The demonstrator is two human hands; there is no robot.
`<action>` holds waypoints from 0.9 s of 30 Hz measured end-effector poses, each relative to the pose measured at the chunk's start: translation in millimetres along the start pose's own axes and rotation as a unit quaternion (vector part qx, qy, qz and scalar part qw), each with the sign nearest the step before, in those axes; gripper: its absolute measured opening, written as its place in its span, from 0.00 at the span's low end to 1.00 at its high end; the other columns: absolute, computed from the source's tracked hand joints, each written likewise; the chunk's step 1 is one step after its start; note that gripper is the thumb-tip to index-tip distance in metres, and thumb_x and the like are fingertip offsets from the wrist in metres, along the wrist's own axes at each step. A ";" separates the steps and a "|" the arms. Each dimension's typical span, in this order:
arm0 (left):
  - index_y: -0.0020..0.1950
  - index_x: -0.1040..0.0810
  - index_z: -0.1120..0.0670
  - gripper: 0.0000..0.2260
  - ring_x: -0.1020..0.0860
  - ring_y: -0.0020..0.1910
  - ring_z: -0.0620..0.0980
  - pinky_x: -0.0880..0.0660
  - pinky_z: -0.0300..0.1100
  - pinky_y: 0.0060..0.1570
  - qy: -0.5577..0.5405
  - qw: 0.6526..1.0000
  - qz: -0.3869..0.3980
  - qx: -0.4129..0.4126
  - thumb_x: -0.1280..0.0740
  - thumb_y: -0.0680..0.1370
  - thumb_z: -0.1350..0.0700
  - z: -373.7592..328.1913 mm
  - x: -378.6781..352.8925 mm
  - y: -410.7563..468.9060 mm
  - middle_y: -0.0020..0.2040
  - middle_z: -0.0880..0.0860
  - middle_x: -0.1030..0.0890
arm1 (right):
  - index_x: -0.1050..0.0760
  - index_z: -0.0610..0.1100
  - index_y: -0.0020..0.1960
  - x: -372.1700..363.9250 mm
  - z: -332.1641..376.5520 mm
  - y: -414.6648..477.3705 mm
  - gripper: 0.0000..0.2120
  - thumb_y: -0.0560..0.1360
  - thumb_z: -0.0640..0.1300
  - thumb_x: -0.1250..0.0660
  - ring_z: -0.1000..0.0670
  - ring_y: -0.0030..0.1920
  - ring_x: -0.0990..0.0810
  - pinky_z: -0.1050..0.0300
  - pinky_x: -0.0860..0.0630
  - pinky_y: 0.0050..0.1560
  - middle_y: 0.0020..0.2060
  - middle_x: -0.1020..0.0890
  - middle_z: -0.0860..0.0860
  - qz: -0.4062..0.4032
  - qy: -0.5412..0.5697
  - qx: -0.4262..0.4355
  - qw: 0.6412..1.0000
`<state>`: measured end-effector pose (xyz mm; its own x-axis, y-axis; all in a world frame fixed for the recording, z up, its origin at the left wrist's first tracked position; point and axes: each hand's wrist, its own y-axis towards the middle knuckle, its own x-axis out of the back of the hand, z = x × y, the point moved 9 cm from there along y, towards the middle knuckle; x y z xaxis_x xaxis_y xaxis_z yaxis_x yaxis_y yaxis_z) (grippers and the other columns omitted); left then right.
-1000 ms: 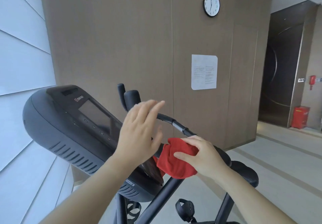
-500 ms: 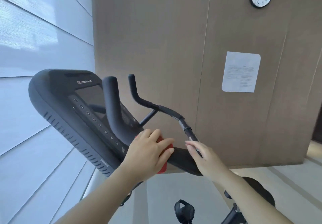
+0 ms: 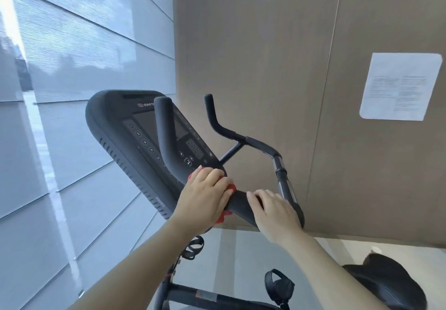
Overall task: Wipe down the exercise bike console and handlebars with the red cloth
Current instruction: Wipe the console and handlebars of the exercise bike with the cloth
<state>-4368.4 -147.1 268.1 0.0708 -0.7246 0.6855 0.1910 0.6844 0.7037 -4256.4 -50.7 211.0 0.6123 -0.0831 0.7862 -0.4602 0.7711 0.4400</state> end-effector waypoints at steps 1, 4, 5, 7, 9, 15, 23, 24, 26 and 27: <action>0.50 0.21 0.49 0.11 0.24 0.49 0.51 0.27 0.49 0.58 -0.007 1.000 -0.001 0.008 0.43 0.79 0.50 -9.2 -2.4 2.6 0.48 0.47 0.22 | 0.27 0.53 0.51 0.8 3.0 0.5 0.22 0.77 0.61 0.57 0.49 0.52 0.25 0.52 0.31 0.52 0.49 0.21 0.55 -0.010 -0.012 0.008 1.000; 0.58 0.24 0.47 0.15 0.28 0.56 0.50 0.35 0.45 0.62 -0.072 0.996 0.058 0.012 0.48 0.81 0.49 -12.5 -10.7 6.4 0.55 0.47 0.25 | 0.27 0.54 0.50 5.7 -1.7 -2.2 0.20 0.78 0.59 0.55 0.51 0.50 0.24 0.55 0.30 0.48 0.48 0.20 0.56 -0.041 0.003 0.008 0.999; 0.63 0.26 0.47 0.16 0.30 0.59 0.49 0.37 0.43 0.64 -0.084 0.993 0.087 -0.006 0.49 0.81 0.50 -6.6 -12.4 4.1 0.59 0.47 0.27 | 0.26 0.54 0.51 6.8 -4.2 -3.9 0.19 0.78 0.58 0.54 0.51 0.50 0.24 0.56 0.30 0.48 0.47 0.20 0.57 -0.048 0.012 0.010 0.999; 0.71 0.33 0.47 0.19 0.33 0.63 0.46 0.41 0.40 0.67 -0.100 0.983 0.141 -0.056 0.49 0.81 0.52 6.4 -9.3 -1.4 0.65 0.47 0.30 | 0.25 0.54 0.50 8.7 -5.8 -5.8 0.18 0.78 0.58 0.53 0.52 0.50 0.24 0.57 0.30 0.46 0.47 0.20 0.57 -0.060 0.026 0.013 0.998; 0.74 0.37 0.47 0.19 0.34 0.66 0.45 0.42 0.37 0.68 -0.098 0.977 0.174 -0.078 0.48 0.82 0.52 19.7 -5.0 -5.5 0.68 0.47 0.31 | 0.25 0.55 0.50 8.2 -4.9 -6.0 0.19 0.77 0.58 0.53 0.52 0.49 0.24 0.59 0.31 0.44 0.46 0.20 0.58 -0.066 0.028 0.016 0.997; 0.73 0.35 0.49 0.20 0.33 0.67 0.48 0.42 0.36 0.67 -0.102 0.978 0.183 -0.016 0.46 0.81 0.46 15.0 -16.9 4.6 0.68 0.47 0.29 | 0.24 0.54 0.53 9.0 -4.6 -6.5 0.18 0.77 0.58 0.50 0.52 0.52 0.23 0.56 0.27 0.48 0.49 0.19 0.58 -0.073 0.031 0.018 0.997; 0.75 0.42 0.51 0.25 0.36 0.67 0.49 0.41 0.41 0.69 -0.071 0.977 0.200 -0.026 0.44 0.80 0.45 11.2 -11.5 -1.9 0.69 0.50 0.33 | 0.23 0.54 0.52 9.2 -7.3 -5.7 0.16 0.78 0.55 0.49 0.51 0.52 0.23 0.58 0.30 0.44 0.49 0.19 0.57 -0.077 0.044 0.007 0.996; 0.75 0.42 0.50 0.25 0.36 0.67 0.49 0.40 0.42 0.69 -0.071 0.976 0.206 -0.025 0.43 0.80 0.45 12.4 -10.1 -1.7 0.69 0.49 0.33 | 0.24 0.54 0.52 9.0 -7.3 -5.8 0.16 0.78 0.55 0.49 0.51 0.52 0.23 0.57 0.29 0.45 0.48 0.19 0.58 -0.076 0.045 0.005 0.996; 0.74 0.38 0.50 0.24 0.34 0.65 0.49 0.37 0.43 0.67 -0.071 0.978 0.196 -0.019 0.43 0.80 0.44 15.4 -6.7 2.0 0.68 0.48 0.31 | 0.24 0.54 0.52 9.5 -7.3 -6.5 0.16 0.78 0.56 0.49 0.52 0.51 0.23 0.57 0.28 0.45 0.48 0.19 0.58 -0.073 0.045 0.003 0.996; 0.72 0.35 0.50 0.22 0.33 0.64 0.49 0.36 0.44 0.65 -0.074 0.980 0.185 -0.009 0.43 0.80 0.44 17.9 -4.6 4.9 0.66 0.48 0.30 | 0.24 0.54 0.52 9.4 -6.9 -6.6 0.16 0.78 0.56 0.49 0.52 0.51 0.23 0.57 0.27 0.45 0.48 0.19 0.58 -0.072 0.044 0.004 0.996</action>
<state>-4385.3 -139.0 271.7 -0.0043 -0.4060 0.9139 0.1972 0.8956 0.3988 -4243.2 -52.2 212.5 0.7263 -0.1357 0.6738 -0.3687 0.7504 0.5486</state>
